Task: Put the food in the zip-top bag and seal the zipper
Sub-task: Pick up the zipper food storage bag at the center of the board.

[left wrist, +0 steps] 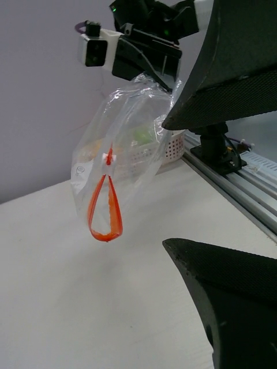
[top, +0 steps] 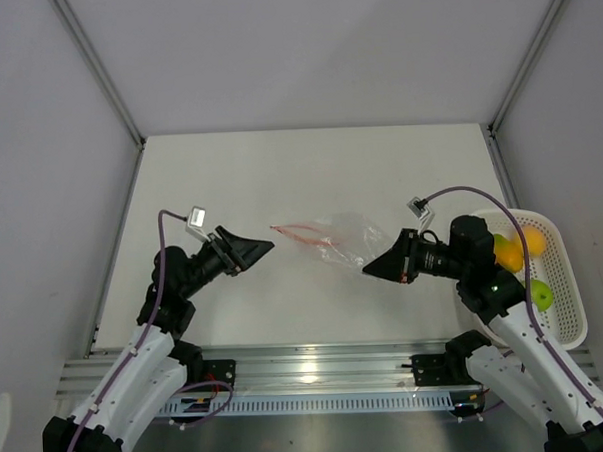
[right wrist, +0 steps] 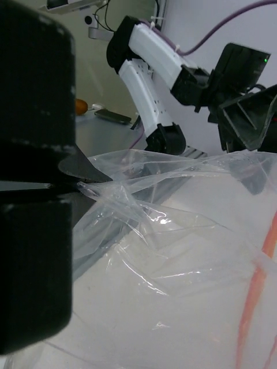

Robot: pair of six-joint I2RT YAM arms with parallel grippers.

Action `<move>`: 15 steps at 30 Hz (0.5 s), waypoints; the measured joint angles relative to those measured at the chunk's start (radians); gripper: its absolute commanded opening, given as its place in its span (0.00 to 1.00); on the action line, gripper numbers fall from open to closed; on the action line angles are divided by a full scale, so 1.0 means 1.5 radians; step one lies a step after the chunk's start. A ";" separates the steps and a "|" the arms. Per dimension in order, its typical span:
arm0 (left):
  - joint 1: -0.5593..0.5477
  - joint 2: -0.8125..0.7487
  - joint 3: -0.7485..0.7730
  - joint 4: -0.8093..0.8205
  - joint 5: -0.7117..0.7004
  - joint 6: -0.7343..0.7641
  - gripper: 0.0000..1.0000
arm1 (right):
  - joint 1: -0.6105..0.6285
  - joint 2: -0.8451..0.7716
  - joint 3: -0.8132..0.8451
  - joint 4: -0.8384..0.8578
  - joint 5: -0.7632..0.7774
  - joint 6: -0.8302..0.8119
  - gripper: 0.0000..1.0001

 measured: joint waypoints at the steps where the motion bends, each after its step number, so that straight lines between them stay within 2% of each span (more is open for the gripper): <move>1: 0.000 -0.007 -0.011 0.022 0.006 0.005 0.75 | -0.001 -0.002 0.004 0.002 -0.007 0.008 0.00; 6: 0.000 -0.035 -0.047 0.106 0.030 0.016 0.73 | -0.002 -0.013 0.017 0.013 -0.039 0.069 0.00; 10: 0.003 -0.036 -0.046 0.094 0.028 -0.006 0.74 | -0.002 -0.027 0.017 0.016 -0.057 0.096 0.00; 15: 0.010 -0.005 -0.041 0.059 0.033 -0.081 0.73 | -0.003 -0.043 0.017 0.016 -0.070 0.108 0.00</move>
